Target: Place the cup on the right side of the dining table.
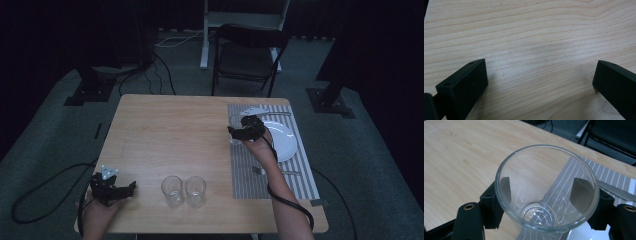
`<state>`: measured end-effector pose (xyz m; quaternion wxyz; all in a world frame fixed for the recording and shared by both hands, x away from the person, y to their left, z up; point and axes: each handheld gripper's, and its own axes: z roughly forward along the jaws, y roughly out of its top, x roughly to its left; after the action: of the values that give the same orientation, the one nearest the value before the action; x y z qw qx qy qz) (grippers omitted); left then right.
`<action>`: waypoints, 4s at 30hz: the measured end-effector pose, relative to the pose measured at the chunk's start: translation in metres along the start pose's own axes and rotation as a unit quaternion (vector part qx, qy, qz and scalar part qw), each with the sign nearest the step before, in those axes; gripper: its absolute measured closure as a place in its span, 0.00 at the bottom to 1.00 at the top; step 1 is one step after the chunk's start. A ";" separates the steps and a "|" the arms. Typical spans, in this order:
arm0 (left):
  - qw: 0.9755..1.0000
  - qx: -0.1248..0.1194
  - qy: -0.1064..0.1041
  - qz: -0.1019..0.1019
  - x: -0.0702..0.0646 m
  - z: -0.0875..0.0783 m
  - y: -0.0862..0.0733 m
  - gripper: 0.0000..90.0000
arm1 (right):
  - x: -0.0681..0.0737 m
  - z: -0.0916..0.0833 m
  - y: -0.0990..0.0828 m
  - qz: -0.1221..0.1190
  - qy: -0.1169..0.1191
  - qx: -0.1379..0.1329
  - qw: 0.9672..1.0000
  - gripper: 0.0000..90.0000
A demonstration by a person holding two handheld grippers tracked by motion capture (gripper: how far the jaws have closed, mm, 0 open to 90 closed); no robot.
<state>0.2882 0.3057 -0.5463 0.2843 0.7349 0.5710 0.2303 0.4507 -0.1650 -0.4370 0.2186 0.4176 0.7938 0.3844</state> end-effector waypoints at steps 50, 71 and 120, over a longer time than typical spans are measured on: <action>1.000 -0.001 0.002 -0.002 0.000 0.000 -0.001 0.00 | -0.061 0.084 0.011 0.087 -0.094 0.051 0.991 0.32; 1.000 -0.001 0.002 -0.002 0.000 0.000 -0.001 0.00 | -0.064 0.073 0.006 0.112 -0.072 0.062 0.989 0.17; 1.000 -0.001 0.002 -0.002 0.000 0.000 -0.001 0.00 | -0.048 -0.023 -0.061 0.105 -0.034 0.032 0.993 0.17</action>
<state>0.2876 0.3059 -0.5465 0.2847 0.7330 0.5729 0.2313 0.4316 -0.2361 -0.4701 0.1908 0.5183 0.7494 0.3653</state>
